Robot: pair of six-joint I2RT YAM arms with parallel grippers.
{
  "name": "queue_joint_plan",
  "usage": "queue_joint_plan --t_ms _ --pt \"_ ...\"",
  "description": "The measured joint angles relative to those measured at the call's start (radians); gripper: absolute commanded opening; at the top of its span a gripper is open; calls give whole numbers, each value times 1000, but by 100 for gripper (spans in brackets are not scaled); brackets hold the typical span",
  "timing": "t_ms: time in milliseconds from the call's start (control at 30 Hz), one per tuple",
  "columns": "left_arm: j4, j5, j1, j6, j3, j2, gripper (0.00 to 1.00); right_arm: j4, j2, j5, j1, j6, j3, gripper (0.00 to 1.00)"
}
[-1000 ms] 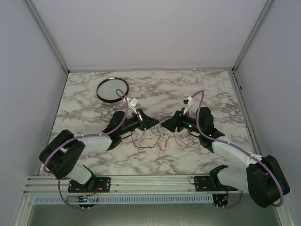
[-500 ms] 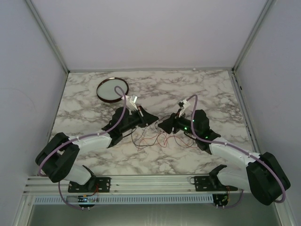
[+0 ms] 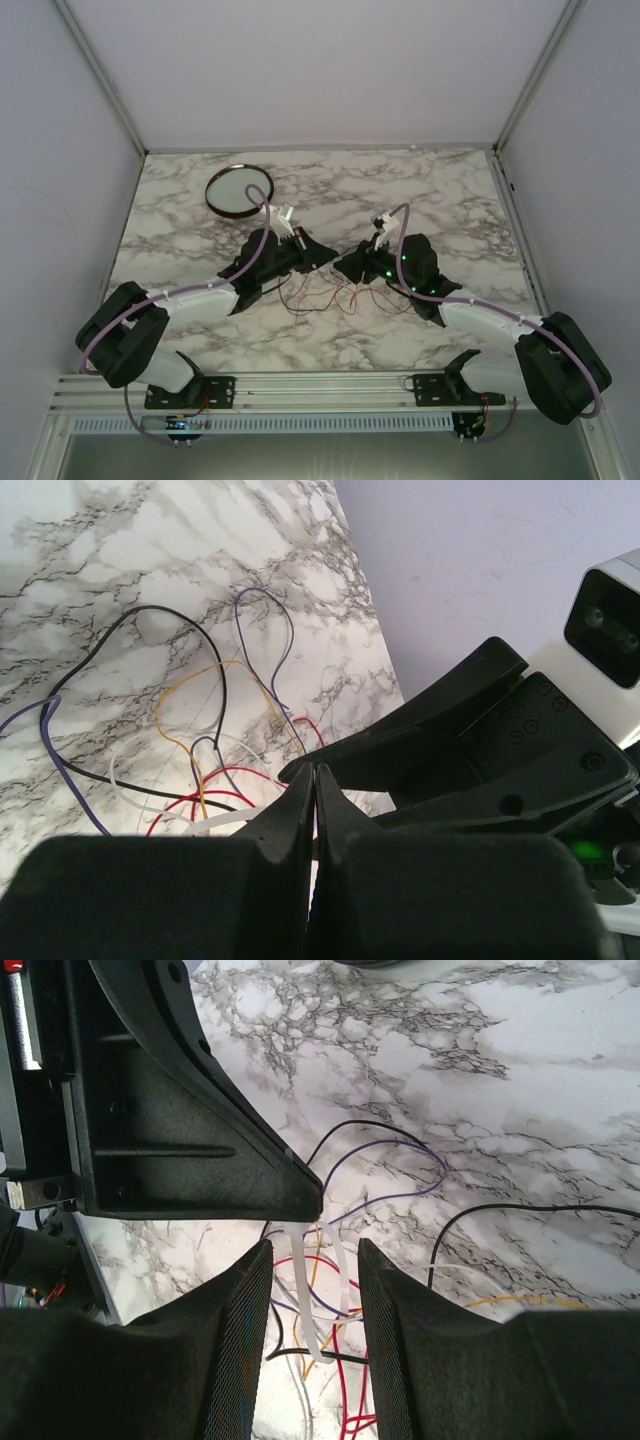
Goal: Zip-tie the wires
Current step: Tie the cable at the center of the board.
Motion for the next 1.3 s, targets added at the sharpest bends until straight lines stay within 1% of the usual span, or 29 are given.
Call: queue_joint_plan --t_ms 267,433,633,867,1033,1300 --pt "-7 -10 -9 -8 3 0 0 39 23 32 23 -5 0 37" --pt "-15 -18 -12 -11 5 0 0 50 23 53 31 -18 0 34" --pt "-21 -32 -14 -18 16 1 0 72 24 71 38 -23 0 22" --pt "-20 -41 -14 -29 26 14 0 91 39 88 47 -27 0 11" --pt "-22 -46 -14 -34 31 19 0 92 43 112 61 -36 0 8" --pt "-55 -30 -16 -34 39 19 0 93 14 163 88 -48 -32 7"
